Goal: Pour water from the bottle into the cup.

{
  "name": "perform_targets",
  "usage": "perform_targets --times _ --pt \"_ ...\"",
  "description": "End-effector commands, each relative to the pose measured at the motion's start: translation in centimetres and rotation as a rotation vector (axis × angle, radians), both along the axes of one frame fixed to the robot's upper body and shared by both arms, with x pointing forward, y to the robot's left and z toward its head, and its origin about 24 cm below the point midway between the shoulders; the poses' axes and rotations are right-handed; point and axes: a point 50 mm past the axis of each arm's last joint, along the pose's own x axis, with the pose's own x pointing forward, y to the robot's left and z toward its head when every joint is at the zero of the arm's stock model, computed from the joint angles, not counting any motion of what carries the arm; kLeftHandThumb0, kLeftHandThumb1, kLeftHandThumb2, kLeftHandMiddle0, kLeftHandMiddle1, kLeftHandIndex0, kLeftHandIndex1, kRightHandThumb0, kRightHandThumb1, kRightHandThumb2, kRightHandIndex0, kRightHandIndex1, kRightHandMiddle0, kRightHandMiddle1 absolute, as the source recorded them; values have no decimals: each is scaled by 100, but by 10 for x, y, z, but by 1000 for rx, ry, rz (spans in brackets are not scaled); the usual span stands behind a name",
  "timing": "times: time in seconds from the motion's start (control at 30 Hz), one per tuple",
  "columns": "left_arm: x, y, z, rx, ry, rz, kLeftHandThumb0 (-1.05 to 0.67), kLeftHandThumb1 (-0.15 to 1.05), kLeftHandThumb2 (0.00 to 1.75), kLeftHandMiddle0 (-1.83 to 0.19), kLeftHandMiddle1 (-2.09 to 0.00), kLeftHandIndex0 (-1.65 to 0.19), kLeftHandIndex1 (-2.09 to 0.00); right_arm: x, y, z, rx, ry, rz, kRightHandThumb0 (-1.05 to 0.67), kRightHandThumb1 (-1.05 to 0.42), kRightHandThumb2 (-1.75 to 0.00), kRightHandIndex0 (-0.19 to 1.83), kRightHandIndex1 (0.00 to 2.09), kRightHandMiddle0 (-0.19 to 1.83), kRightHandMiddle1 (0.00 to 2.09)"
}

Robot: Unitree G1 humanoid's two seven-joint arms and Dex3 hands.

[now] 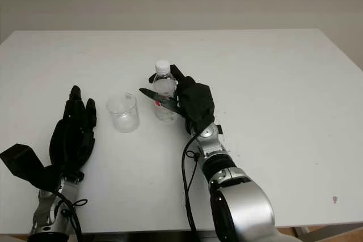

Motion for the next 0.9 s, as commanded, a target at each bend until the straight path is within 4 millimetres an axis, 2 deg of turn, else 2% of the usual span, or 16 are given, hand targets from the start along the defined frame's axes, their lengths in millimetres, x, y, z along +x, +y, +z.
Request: perform_targets --times 0.0,0.1,0.27,0.57,0.73,0.87 --pt "-10 -3 -23 -26 93 1 -75 105 47 19 -4 19 -3 2 -1 4 -46 -32 -3 -46 -105 -34 137 209 107 209" --pt "-10 -3 -23 -18 98 4 -76 105 47 19 -5 19 -4 2 0 6 -75 -59 -10 -44 -105 -40 152 209 122 209" --pt "-10 -4 -23 -29 97 5 -75 105 46 19 -5 19 -4 2 -1 10 -108 -105 -19 -40 -105 -42 152 209 124 209" --pt "-9 -5 -24 -36 96 8 -75 105 45 19 -5 19 -3 12 -5 31 -231 -221 -53 -37 -105 -40 148 209 115 209" --pt "-9 -5 -25 -41 98 13 -75 105 46 19 -5 19 -3 19 -7 47 -297 -276 -85 -38 -105 -37 137 209 97 209" --pt "-9 -6 -26 -45 98 18 -74 105 46 18 -5 19 -4 26 -10 60 -326 -299 -95 -39 -105 -38 137 209 96 209"
